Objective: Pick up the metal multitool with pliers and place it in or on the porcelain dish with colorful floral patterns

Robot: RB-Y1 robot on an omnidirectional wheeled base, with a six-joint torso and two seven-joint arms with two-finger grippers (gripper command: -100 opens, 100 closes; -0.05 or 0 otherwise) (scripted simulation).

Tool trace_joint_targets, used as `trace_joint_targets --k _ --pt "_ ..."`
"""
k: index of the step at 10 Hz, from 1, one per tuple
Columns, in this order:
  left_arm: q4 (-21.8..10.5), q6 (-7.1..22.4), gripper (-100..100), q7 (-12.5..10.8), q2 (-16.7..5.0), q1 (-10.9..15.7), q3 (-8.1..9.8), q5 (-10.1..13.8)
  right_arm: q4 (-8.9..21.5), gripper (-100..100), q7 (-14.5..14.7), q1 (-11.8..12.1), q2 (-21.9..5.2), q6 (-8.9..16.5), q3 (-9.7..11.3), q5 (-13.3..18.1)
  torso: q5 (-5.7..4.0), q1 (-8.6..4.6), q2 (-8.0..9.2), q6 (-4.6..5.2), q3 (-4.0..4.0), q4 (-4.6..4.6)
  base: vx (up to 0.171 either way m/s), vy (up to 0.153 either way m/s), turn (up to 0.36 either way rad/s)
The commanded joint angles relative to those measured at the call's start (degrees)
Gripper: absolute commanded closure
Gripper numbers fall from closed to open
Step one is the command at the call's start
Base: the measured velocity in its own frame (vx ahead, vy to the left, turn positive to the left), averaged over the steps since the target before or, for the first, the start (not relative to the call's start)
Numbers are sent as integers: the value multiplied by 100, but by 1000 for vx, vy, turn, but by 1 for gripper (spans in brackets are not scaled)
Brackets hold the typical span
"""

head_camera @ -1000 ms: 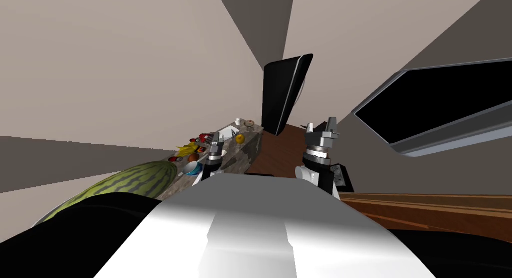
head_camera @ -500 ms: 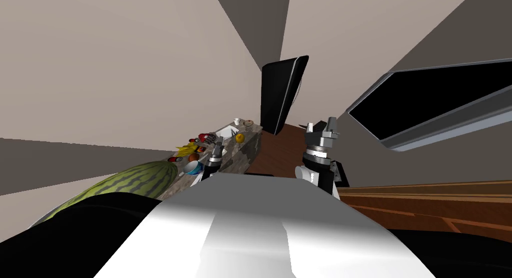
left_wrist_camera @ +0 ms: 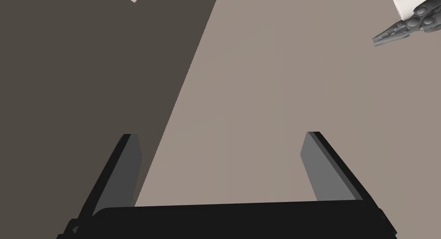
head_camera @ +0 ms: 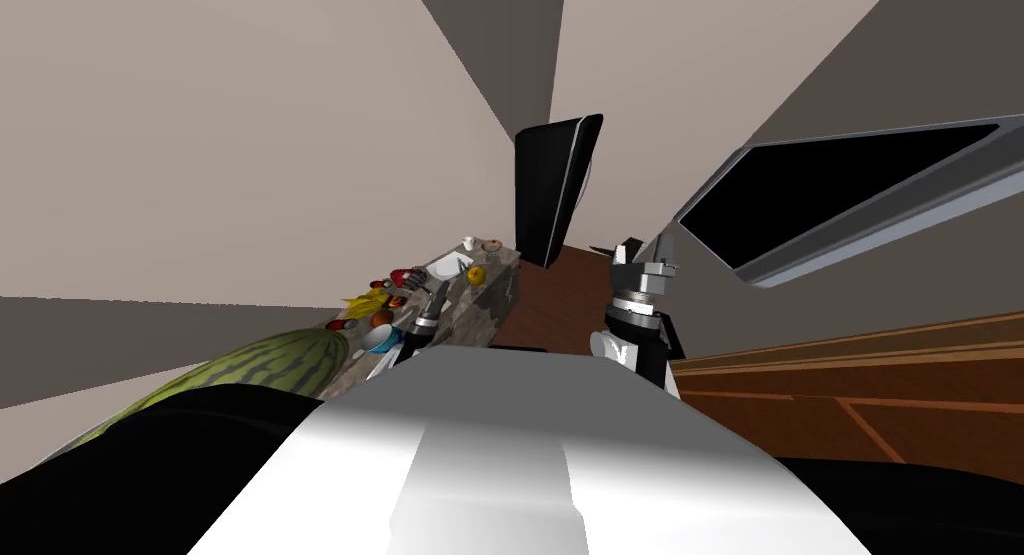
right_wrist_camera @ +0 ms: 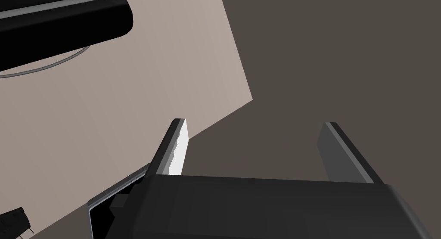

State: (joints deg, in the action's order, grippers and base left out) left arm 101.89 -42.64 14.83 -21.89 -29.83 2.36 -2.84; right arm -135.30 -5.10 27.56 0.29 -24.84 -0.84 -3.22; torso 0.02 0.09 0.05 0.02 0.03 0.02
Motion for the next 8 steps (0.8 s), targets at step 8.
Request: trace_joint_targets --k 8 --pt "-1408 -218 -100 295 -899 255 142 -498 0 0 0 1 0 0 0 0 2 9 -10 -1 -6 -2 1 22 -114"
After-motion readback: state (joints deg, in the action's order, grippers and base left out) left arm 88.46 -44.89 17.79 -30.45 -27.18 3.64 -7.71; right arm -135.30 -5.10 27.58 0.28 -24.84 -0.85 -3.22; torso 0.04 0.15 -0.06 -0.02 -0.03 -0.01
